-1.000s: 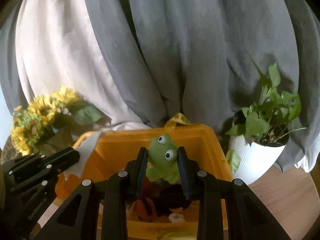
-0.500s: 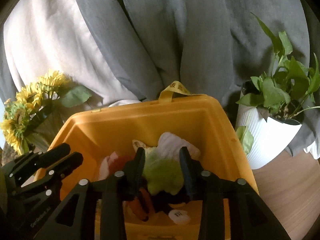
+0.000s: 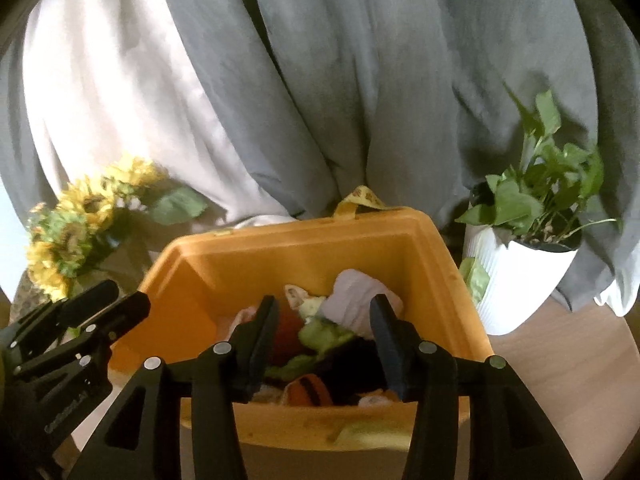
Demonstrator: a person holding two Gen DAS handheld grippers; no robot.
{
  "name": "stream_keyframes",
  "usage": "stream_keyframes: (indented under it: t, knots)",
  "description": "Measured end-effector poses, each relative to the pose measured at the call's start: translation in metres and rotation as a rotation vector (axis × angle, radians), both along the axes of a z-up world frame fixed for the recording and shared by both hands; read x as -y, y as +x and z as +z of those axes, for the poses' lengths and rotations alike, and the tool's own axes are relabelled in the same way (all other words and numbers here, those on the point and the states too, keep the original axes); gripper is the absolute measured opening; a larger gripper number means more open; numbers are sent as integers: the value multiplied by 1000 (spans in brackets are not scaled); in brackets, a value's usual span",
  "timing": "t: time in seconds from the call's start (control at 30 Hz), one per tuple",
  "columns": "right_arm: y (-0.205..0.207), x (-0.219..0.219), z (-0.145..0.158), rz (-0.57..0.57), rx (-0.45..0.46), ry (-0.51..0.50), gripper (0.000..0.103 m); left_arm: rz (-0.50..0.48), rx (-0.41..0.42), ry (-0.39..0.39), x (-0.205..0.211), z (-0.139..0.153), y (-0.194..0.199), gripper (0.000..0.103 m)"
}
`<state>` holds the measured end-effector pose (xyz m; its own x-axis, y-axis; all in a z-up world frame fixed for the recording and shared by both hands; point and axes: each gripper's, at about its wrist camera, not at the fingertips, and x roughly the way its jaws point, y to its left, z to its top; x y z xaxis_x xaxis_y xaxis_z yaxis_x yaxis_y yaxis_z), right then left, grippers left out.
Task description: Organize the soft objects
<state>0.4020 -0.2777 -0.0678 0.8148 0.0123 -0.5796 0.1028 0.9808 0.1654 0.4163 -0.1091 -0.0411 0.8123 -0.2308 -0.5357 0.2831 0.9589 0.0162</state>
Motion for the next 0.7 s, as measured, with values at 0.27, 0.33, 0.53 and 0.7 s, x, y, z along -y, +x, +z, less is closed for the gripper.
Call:
stream_keyframes:
  t: [0.27,0.33,0.53,0.7]
  knots:
    - [-47,-23,24,4,50,-3,49,45,35,1,-28,22,-45,60]
    - [-57,-27,28,-3,53,-4,49,43,27,-3,-34,25,-54,62]
    - [-97,-43,35,-63,65,25,49,-22,5,-26,-52,30,-82,62]
    - [-131,-57,38,-126,82,22,49,-68,27,-15,-65,35,-105,62]
